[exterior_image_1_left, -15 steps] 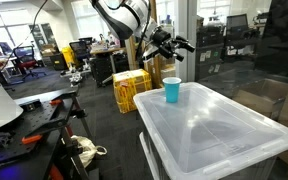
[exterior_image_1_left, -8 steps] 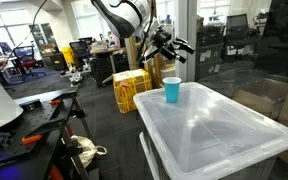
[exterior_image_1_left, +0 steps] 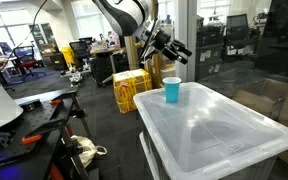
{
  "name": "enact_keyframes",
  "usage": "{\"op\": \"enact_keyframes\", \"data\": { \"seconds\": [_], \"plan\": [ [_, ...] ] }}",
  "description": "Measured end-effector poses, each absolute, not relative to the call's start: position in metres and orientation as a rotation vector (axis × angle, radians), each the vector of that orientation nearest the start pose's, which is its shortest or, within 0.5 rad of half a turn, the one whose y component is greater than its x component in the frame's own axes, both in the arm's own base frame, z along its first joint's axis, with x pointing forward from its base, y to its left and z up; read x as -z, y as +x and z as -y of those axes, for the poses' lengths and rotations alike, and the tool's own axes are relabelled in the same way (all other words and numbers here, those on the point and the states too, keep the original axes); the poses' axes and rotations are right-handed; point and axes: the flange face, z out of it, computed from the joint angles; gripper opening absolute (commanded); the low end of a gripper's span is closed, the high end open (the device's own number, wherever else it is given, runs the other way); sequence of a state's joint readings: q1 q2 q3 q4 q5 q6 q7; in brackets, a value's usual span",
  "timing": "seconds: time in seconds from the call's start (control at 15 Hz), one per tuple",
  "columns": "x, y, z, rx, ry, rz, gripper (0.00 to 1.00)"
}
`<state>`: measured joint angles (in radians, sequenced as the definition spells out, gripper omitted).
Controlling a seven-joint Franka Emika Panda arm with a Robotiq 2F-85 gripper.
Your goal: Pick up the marker and put it in the blue cup
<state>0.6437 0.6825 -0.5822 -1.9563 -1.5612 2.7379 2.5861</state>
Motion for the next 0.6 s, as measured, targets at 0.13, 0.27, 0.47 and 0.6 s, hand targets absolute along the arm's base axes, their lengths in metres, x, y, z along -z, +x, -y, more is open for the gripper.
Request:
{"op": "enact_keyframes", "data": {
  "seconds": [0.13, 0.27, 0.47, 0.6],
  "plan": [
    [-0.162, 0.593, -0.082, 1.392, -2.833, -1.157, 1.0],
    [-0.163, 0.589, -0.081, 1.278, -2.892, -1.018, 1.0],
    [-0.165, 0.583, -0.074, 1.117, -2.967, -0.805, 1.0],
    [-0.161, 0.575, -0.064, 1.021, -3.021, -0.666, 1.0]
  ]
}}
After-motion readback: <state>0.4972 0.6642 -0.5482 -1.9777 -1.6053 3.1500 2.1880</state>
